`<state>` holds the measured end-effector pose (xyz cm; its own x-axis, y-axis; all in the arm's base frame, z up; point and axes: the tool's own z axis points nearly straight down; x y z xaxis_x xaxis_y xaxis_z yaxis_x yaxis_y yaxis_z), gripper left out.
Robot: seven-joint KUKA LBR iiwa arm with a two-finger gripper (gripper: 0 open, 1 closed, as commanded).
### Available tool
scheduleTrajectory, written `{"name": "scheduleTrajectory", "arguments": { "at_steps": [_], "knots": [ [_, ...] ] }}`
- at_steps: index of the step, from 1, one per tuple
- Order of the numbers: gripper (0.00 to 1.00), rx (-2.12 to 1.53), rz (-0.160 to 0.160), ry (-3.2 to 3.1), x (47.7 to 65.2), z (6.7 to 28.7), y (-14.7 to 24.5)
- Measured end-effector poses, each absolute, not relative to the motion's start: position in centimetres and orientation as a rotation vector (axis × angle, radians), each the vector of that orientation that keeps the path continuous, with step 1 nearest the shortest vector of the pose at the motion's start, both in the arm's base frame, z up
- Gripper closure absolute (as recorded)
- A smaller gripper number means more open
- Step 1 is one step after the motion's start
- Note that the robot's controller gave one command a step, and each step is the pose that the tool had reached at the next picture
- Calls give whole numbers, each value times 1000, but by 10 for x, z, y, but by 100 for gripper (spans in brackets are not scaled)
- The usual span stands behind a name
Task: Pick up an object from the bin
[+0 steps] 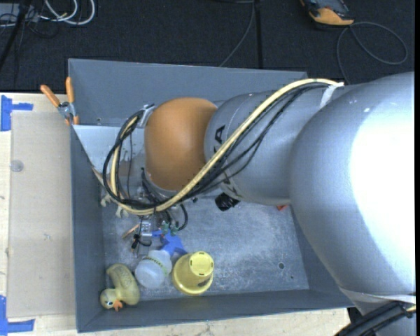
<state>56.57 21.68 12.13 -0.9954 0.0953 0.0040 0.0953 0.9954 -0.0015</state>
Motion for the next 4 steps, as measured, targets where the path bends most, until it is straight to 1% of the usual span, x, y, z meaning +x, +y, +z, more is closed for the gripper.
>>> {"name": "scheduleTrajectory", "arguments": {
  "at_steps": [1, 2, 3, 4],
  "knots": [
    [0, -204, 5, -3125, 561, 87, 215],
    [0, -139, 3, -3132, 565, 121, 187],
    [0, -390, 1, -3113, 557, 98, 188],
    [100, -139, 4, -3134, 561, 71, 244]
  ]
}}
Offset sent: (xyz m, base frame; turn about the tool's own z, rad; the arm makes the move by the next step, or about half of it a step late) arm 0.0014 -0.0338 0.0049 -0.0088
